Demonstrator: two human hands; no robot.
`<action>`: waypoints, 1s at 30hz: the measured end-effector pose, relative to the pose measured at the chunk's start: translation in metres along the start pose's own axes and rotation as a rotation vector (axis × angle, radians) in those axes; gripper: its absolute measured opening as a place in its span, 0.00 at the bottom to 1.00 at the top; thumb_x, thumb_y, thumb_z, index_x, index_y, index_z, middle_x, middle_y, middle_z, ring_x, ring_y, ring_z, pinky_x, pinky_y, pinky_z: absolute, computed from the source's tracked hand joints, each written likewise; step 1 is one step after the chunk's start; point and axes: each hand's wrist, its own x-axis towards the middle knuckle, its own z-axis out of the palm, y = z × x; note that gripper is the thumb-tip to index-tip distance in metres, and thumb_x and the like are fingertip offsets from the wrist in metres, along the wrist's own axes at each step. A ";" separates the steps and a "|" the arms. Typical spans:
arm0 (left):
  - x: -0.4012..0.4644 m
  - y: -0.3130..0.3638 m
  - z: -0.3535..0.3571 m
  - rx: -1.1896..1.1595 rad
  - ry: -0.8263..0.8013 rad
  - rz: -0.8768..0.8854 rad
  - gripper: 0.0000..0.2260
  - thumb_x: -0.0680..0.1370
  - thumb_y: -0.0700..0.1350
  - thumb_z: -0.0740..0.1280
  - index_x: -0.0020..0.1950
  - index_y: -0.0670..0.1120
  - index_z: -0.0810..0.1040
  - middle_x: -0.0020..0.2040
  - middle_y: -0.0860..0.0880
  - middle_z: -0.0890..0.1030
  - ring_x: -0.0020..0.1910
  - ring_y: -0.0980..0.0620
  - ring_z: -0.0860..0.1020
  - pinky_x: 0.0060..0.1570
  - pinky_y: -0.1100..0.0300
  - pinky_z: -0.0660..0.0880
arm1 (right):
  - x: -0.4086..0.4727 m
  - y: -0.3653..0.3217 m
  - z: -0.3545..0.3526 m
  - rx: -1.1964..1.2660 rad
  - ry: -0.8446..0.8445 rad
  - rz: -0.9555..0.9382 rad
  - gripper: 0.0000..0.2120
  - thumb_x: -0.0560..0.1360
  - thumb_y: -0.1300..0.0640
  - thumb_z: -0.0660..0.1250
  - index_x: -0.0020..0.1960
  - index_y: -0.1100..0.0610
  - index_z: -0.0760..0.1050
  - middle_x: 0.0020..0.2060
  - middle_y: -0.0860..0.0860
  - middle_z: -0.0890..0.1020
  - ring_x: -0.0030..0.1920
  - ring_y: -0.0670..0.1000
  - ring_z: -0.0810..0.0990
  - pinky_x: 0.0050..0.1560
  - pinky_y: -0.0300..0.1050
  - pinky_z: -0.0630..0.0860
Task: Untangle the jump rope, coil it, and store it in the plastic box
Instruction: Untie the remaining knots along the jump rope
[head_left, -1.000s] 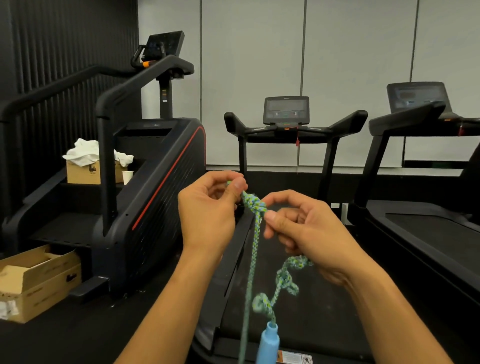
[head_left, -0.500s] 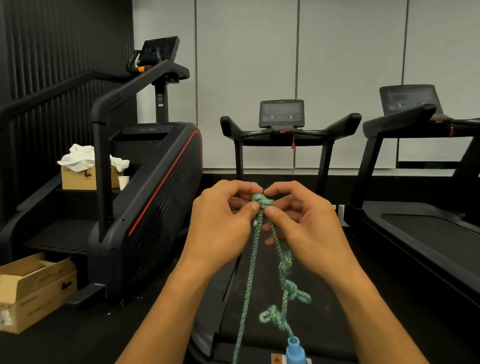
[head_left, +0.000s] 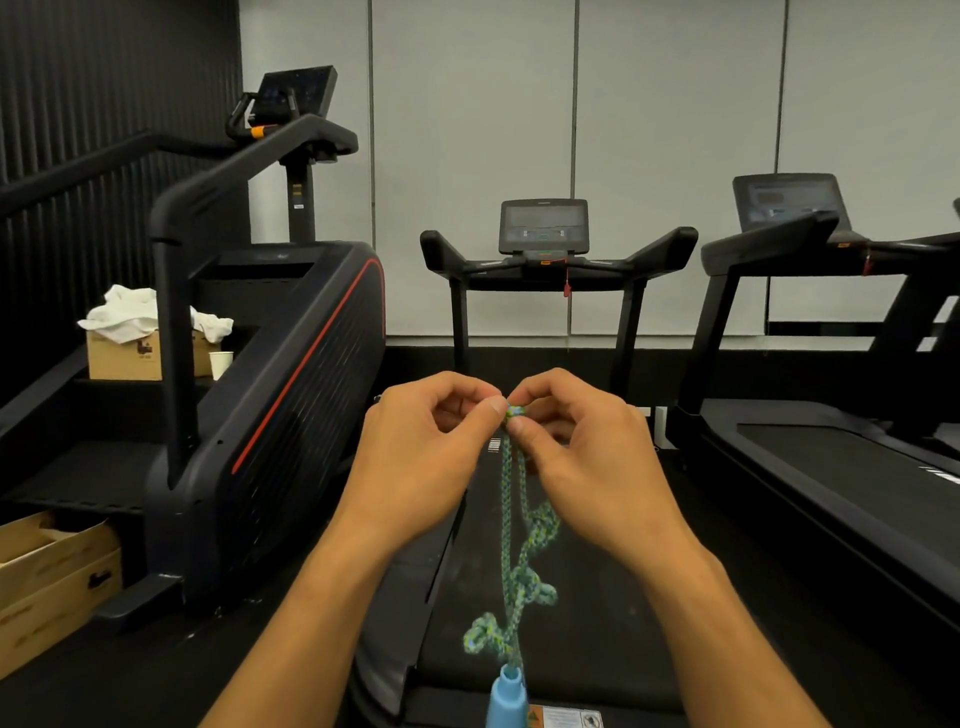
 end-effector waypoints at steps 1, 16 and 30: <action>0.000 0.000 0.000 0.001 -0.007 0.006 0.03 0.77 0.46 0.71 0.47 0.53 0.84 0.40 0.54 0.85 0.42 0.57 0.83 0.46 0.56 0.81 | 0.000 0.001 -0.001 -0.004 -0.004 0.005 0.05 0.76 0.59 0.71 0.49 0.49 0.79 0.36 0.42 0.82 0.41 0.41 0.82 0.41 0.34 0.78; 0.000 -0.004 0.009 -0.083 -0.140 -0.019 0.09 0.79 0.42 0.69 0.54 0.55 0.82 0.45 0.50 0.85 0.47 0.54 0.84 0.50 0.51 0.82 | 0.003 0.012 -0.007 0.110 -0.041 0.021 0.08 0.75 0.59 0.72 0.45 0.46 0.78 0.38 0.47 0.81 0.38 0.50 0.82 0.40 0.57 0.81; -0.003 -0.001 0.017 -0.326 -0.114 -0.064 0.07 0.81 0.35 0.64 0.54 0.44 0.79 0.48 0.37 0.81 0.41 0.49 0.84 0.42 0.52 0.81 | 0.002 0.008 -0.007 0.176 -0.023 0.062 0.05 0.75 0.60 0.72 0.45 0.50 0.80 0.34 0.51 0.83 0.35 0.50 0.84 0.40 0.57 0.82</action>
